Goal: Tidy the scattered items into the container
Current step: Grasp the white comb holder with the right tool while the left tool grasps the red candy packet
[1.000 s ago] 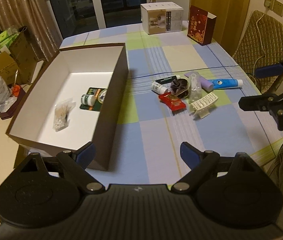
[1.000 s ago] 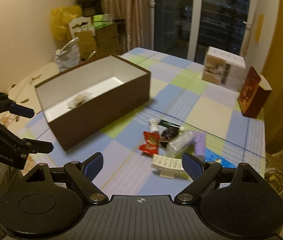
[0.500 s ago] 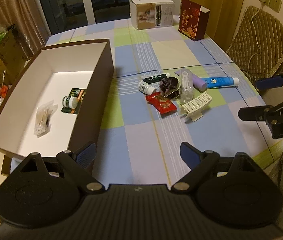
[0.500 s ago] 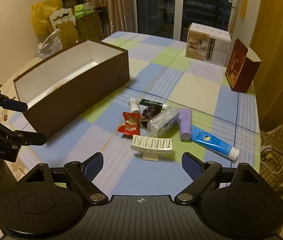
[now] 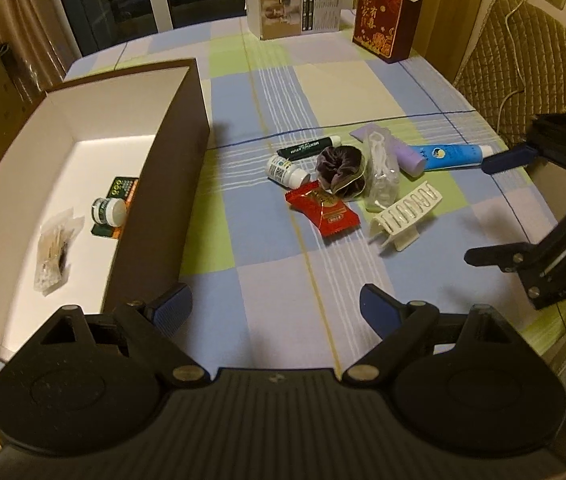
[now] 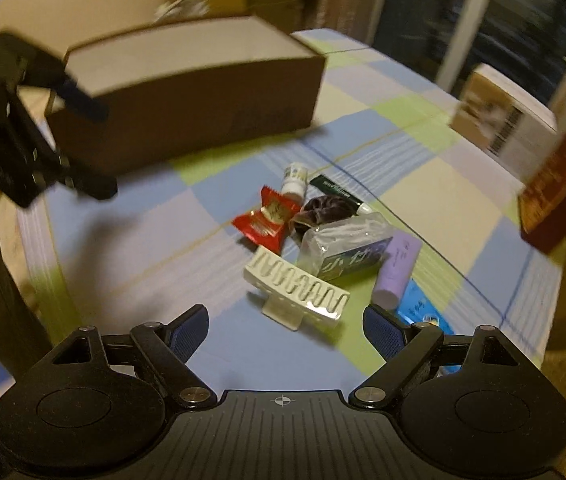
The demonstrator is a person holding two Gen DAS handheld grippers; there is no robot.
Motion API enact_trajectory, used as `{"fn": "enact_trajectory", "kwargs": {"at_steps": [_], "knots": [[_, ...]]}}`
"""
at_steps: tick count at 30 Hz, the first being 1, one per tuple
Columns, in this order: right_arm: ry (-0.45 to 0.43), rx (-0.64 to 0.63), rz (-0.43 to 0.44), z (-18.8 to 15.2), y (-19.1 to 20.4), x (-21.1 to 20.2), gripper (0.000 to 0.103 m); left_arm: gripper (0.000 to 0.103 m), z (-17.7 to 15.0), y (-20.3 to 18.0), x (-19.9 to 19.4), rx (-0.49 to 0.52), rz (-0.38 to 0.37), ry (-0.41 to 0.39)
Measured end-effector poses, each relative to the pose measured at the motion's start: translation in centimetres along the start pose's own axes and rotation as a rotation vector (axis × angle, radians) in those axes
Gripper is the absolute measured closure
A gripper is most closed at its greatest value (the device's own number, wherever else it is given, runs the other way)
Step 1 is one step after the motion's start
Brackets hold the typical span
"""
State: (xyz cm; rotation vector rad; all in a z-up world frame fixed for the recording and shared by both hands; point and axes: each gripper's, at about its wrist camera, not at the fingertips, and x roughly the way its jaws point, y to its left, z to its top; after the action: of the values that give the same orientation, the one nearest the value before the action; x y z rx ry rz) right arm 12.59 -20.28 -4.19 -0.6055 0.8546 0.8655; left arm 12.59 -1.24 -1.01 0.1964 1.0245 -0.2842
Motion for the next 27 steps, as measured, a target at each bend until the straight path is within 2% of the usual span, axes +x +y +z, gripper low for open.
{"fn": "enact_trajectory", "kwargs": {"at_steps": [9, 10, 11, 12, 14, 15, 16, 18, 21, 24, 27], "knots": [[0.033, -0.181, 0.064, 0.8, -1.3, 5.2, 0.013, 0.015, -0.3, 0.4, 2.6, -0.006, -0.025, 0.048], [0.036, -0.192, 0.066, 0.8, -1.3, 5.8, 0.017, 0.015, -0.3, 0.5, 2.8, -0.008, -0.025, 0.050], [0.044, -0.198, 0.076, 0.8, -1.3, 6.3, 0.026, 0.015, -0.2, 0.6, 3.0, -0.009, -0.026, 0.052], [0.058, -0.201, 0.077, 0.8, -1.3, 6.9, 0.040, 0.015, -0.2, 0.7, 3.2, -0.009, -0.026, 0.055], [0.078, -0.197, 0.074, 0.7, -1.5, 7.6, 0.040, 0.015, -0.2, 0.8, 3.6, -0.010, -0.026, 0.059], [0.081, -0.187, 0.081, 0.5, -1.6, 7.8, 0.040, 0.015, -0.1, 0.9, 3.7, -0.012, -0.027, 0.062], [0.095, -0.169, 0.087, 0.3, -1.7, 7.9, 0.048, 0.015, -0.1, 1.0, 3.9, -0.014, -0.029, 0.065], [0.151, -0.123, 0.102, 0.0, -2.0, 8.1, 0.072, 0.015, 0.1, 1.1, 4.2, -0.019, -0.030, 0.067], [0.197, -0.060, 0.102, -0.6, -1.9, 7.4, 0.072, 0.017, 0.4, 1.1, 4.7, -0.029, -0.033, 0.069], [0.256, 0.024, 0.059, -1.3, -1.9, 6.7, 0.072, 0.020, 1.1, 1.0, 5.3, -0.044, -0.061, 0.065], [0.271, 0.131, 0.029, -1.9, -2.4, 6.1, 0.072, 0.023, 2.2, 0.5, 6.1, -0.053, -0.094, 0.048]]}}
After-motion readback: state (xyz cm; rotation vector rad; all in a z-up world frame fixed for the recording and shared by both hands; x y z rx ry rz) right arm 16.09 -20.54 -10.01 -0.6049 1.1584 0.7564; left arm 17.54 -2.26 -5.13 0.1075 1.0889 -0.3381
